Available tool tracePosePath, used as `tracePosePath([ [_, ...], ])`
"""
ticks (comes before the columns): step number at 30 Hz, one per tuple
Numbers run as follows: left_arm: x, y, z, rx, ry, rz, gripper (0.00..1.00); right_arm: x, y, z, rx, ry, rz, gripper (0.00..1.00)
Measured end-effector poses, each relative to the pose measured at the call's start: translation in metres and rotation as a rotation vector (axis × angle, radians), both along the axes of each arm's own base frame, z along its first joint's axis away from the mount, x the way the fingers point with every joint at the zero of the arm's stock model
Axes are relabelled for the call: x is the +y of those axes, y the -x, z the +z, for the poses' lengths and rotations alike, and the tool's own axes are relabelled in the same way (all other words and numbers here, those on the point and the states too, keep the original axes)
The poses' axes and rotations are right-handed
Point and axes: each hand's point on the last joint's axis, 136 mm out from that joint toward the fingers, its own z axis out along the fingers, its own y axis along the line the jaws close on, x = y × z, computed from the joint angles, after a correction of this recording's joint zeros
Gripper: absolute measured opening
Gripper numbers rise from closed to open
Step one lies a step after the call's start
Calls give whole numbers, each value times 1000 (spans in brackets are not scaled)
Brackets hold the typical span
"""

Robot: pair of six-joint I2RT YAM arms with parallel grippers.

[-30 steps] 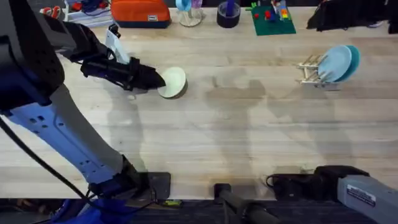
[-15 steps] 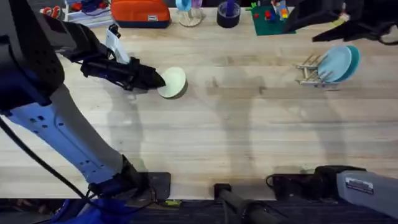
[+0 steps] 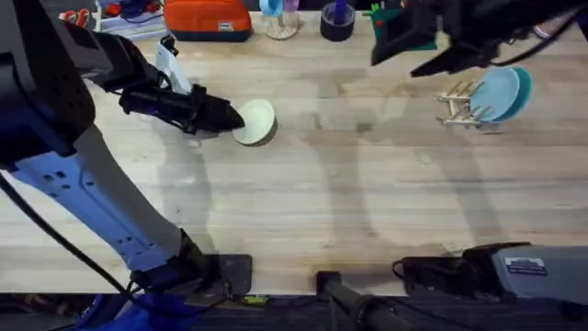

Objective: Pick up the plates from the table one by one and place each into a slot on the dish rack.

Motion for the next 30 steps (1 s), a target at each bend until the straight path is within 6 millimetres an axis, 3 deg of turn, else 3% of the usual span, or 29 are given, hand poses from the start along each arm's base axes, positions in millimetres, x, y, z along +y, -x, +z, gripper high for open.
tracePosePath([
  [8,0,0,0,-1,0,0,41,41,-18,-29,51,-21,36,993],
  [18,0,0,0,1,0,2,40,92,-20,-70,147,-26,79,992],
  [30,0,0,0,1,-1,2,41,141,-23,-84,143,-70,96,994],
])
